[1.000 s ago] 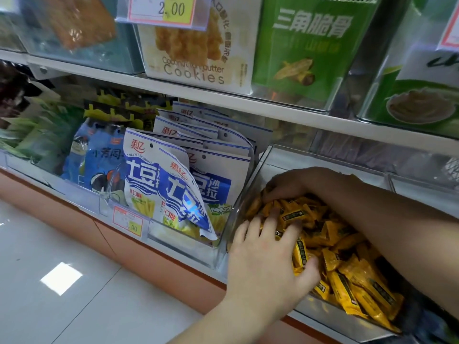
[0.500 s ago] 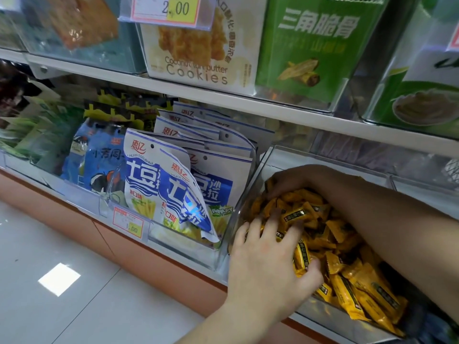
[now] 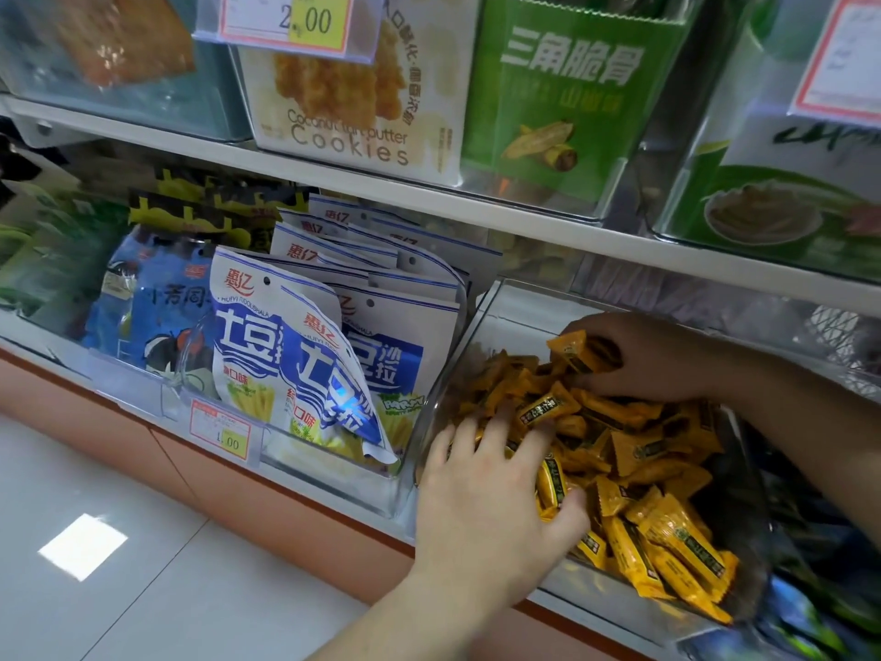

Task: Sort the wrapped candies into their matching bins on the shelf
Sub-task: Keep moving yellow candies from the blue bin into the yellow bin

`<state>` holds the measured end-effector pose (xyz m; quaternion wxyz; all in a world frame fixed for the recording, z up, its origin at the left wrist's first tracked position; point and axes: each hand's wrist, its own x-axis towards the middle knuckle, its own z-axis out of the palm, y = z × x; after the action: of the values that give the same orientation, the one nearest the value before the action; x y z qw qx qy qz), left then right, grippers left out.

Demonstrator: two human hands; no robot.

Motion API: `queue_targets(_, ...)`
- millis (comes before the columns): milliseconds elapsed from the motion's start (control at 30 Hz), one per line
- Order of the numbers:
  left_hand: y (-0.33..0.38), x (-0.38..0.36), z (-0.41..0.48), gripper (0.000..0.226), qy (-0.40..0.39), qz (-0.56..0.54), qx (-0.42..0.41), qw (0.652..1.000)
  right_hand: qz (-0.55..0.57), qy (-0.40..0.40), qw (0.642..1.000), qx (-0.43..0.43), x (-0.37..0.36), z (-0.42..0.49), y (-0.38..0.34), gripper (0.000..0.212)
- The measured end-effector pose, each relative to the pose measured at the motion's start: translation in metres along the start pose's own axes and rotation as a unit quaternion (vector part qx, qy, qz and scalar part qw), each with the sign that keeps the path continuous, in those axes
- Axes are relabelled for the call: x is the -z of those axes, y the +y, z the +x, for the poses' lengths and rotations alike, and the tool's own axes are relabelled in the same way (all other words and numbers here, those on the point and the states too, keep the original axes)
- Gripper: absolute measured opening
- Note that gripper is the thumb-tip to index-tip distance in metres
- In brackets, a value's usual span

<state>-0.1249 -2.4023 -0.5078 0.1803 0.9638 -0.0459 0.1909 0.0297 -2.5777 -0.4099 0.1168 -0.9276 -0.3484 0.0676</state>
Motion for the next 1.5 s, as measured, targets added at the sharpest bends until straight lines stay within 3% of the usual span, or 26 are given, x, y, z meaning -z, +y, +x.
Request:
queue_targets(100, 0.001, 0.004, 0.002, 0.060, -0.012, -0.015, 0.012, 1.000, 0.000, 0.002, 1.000, -0.024, 0.004, -0.016, 0.004, 0.045)
queue_targets(233, 0.000, 0.011, 0.010, 0.077, 0.000, -0.094, 0.059, 0.994, -0.004, -0.027, 0.999, -0.030, -0.001, -0.040, 0.001, 0.041)
queue_targets(333, 0.003, 0.016, 0.024, 0.079, 0.031, -0.111, 0.032, 0.993, -0.069, -0.066, 0.995, 0.008, -0.008, -0.054, -0.014, 0.057)
queue_targets(433, 0.010, 0.013, 0.038, 0.075, -0.002, -0.147, -0.006, 0.989, -0.138, -0.084, 0.987, 0.004, -0.017, -0.060, -0.025, 0.066)
queue_targets(600, 0.016, -0.003, 0.037, 0.056, -0.038, -0.080, -0.056, 0.994, 0.085, -0.104, 0.991, -0.018, -0.010, -0.061, -0.028, 0.051)
queue_targets(667, 0.017, -0.004, 0.036, 0.050, -0.028, -0.079, -0.052, 0.995, 0.140, -0.084, 0.985, -0.050, -0.006, -0.058, -0.024, 0.042)
queue_targets(733, 0.018, -0.005, 0.036, 0.049, -0.018, -0.067, -0.053, 0.996, 0.155, -0.012, 0.985, -0.070, -0.007, -0.048, -0.021, 0.026)
queue_targets(800, 0.018, -0.006, 0.035, 0.049, -0.011, -0.060, -0.054, 0.997, 0.109, 0.074, 0.989, -0.061, -0.008, -0.030, -0.021, 0.021)
queue_targets(867, 0.017, -0.006, 0.033, 0.050, -0.011, -0.063, -0.052, 0.997, 0.067, 0.095, 0.992, -0.043, -0.007, -0.001, -0.023, 0.020)
queue_targets(1033, 0.017, -0.005, 0.034, 0.053, -0.020, -0.066, -0.051, 0.996, -0.022, -0.102, 0.987, -0.126, -0.019, 0.084, -0.025, 0.055)
queue_targets(1200, 0.015, -0.004, 0.033, 0.052, -0.015, -0.071, -0.056, 0.996, 0.021, -0.215, 0.963, -0.161, -0.049, 0.113, -0.018, 0.057)
queue_targets(1500, 0.016, -0.004, 0.033, 0.054, -0.024, -0.067, -0.054, 0.996, 0.061, -0.247, 0.956, -0.150, -0.052, 0.123, 0.001, 0.056)
